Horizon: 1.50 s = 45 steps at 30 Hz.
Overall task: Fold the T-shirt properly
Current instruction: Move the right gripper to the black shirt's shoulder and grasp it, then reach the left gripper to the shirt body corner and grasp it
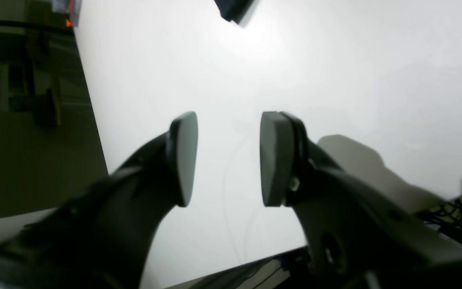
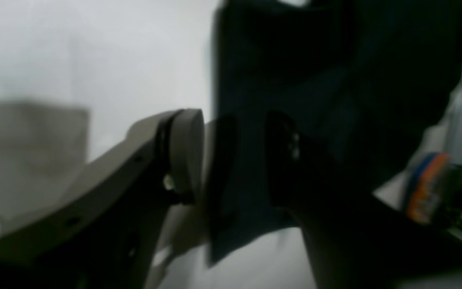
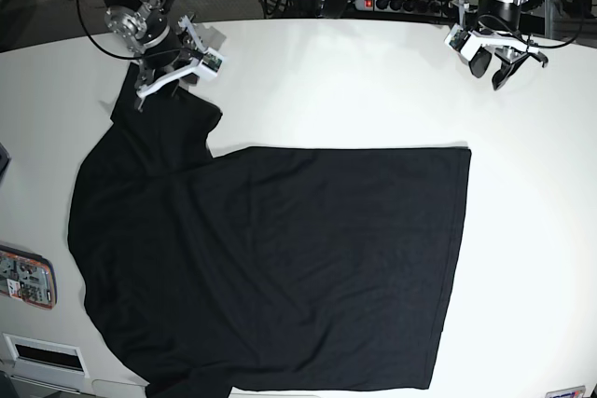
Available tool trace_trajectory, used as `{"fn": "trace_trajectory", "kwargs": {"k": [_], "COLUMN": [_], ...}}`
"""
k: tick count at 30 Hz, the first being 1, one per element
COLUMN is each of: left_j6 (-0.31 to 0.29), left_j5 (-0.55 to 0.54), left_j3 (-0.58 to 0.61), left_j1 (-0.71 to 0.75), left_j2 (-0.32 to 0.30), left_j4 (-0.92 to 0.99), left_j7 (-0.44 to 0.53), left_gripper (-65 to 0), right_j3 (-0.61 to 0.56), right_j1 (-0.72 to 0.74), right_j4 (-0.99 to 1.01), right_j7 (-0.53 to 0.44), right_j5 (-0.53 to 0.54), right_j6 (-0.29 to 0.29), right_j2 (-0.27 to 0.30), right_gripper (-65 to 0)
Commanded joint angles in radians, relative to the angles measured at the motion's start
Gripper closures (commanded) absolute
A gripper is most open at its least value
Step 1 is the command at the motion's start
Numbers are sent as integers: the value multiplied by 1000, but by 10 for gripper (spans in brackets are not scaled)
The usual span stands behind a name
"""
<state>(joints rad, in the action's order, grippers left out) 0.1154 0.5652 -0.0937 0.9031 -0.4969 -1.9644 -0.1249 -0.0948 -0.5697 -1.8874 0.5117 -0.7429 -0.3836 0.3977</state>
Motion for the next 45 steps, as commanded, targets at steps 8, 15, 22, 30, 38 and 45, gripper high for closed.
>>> {"fn": "trace_trajectory", "kwargs": {"k": [8, 15, 22, 30, 38, 45], "left_j6": [20, 20, 20, 20, 17, -182], "left_j5": [11, 13, 13, 13, 16, 66], "left_j3": [-7, -7, -7, -8, -11, 64], "left_j1": [-11, -40, -40, -40, -180, -345], "left_j2": [-12, -12, -13, -13, -26, -98], "left_j4": [-11, 1, 1, 1, 63, 144], "left_j7": [12, 12, 12, 12, 11, 9], "left_gripper": [-238, -238, -238, -235, -238, -238], "right_j3": [-44, -44, -46, -98, -96, -98], "right_j1": [9, 122, 150, 155, 156, 155], "right_j4": [38, 251, 268, 236, 197, 197], "right_j7": [129, 193, 189, 195, 196, 196], "right_j5": [1, 0, 0, 0, -2, -4], "right_j6": [-122, -133, -134, -134, -134, -134], "right_j2": [51, 73, 74, 73, 71, 71], "right_gripper": [-241, -241, -226, 0, 0, 0]}}
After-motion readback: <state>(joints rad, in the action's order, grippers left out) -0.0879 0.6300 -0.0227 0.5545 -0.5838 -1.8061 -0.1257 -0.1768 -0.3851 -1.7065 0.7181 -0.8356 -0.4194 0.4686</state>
